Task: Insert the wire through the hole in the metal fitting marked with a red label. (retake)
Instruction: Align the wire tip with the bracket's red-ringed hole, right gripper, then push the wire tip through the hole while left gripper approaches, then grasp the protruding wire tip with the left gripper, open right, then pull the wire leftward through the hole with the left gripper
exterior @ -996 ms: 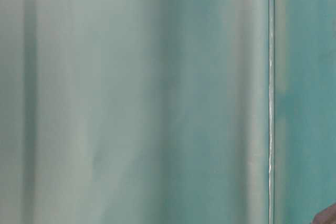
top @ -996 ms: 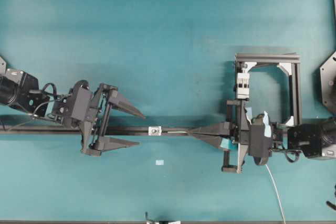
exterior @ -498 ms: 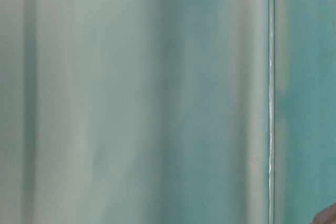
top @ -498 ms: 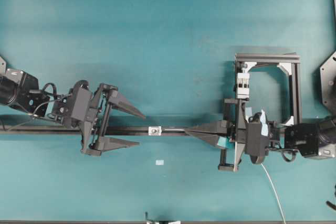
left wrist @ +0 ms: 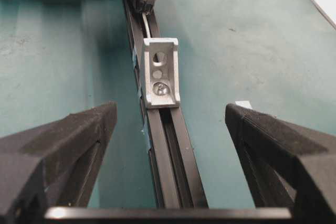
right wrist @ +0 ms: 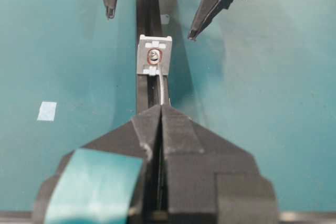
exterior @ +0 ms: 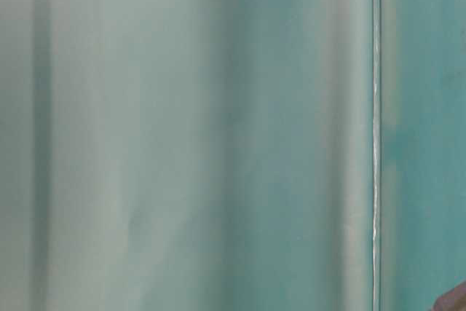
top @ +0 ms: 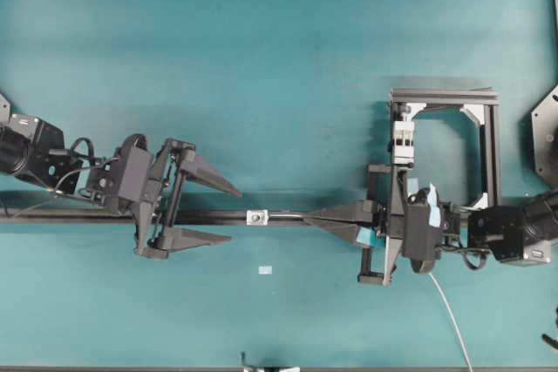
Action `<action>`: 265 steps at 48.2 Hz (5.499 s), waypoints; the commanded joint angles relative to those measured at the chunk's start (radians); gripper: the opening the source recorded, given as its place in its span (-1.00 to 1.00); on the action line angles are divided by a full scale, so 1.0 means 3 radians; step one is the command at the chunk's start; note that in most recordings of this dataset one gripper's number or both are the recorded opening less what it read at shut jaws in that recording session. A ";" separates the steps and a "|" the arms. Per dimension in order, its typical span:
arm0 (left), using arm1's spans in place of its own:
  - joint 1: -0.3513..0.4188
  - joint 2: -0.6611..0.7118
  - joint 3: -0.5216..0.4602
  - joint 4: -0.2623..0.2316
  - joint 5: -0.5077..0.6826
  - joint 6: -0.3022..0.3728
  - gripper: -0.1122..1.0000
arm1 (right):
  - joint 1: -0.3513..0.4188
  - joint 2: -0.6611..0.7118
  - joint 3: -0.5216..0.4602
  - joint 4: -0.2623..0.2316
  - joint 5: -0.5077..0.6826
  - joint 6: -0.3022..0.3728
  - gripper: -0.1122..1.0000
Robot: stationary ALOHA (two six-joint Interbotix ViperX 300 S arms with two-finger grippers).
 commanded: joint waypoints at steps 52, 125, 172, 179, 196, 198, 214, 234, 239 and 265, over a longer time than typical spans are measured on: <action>0.0020 0.0015 -0.0072 0.0010 -0.0010 0.0015 0.23 | -0.0112 0.0066 -0.0266 -0.0056 0.0036 -0.0133 -0.78; 0.0082 0.0010 -0.0123 0.0005 -0.0010 0.0005 -0.04 | -0.0353 0.0184 -0.0506 -0.0373 0.0194 -0.0153 -0.78; 0.0082 -0.0036 -0.0133 0.0015 0.0087 -0.0010 -0.98 | -0.0353 0.0164 -0.0506 -0.0394 0.0404 -0.0256 -0.78; 0.0082 -0.0036 -0.0133 0.0015 0.0082 -0.0010 -0.98 | -0.0353 0.0128 -0.0496 -0.0394 0.0404 -0.0291 -0.77; 0.0077 -0.0036 -0.0133 0.0026 0.0082 -0.0005 -0.98 | -0.0337 0.0026 -0.0440 -0.0394 0.0404 -0.0297 -0.05; 0.0077 -0.0041 -0.0133 0.0026 0.0087 -0.0005 -0.98 | -0.0332 0.0000 -0.0419 -0.0394 0.0404 -0.0297 0.21; 0.0072 -0.0061 -0.0107 0.0031 0.0092 0.0005 -0.98 | -0.0317 -0.0107 -0.0343 -0.0399 0.0399 -0.0297 0.69; -0.0046 -0.0634 0.0322 0.0046 0.0465 0.0020 -0.98 | -0.0317 -0.0107 -0.0322 -0.0399 0.0404 -0.0297 0.68; -0.0046 -0.0747 0.0414 0.0046 0.0583 0.0020 -0.98 | -0.0317 -0.0102 -0.0322 -0.0399 0.0404 -0.0297 0.68; -0.0087 -0.1115 0.0854 0.0046 0.0675 -0.0015 -0.98 | -0.0317 -0.0107 -0.0322 -0.0399 0.0419 -0.0297 0.68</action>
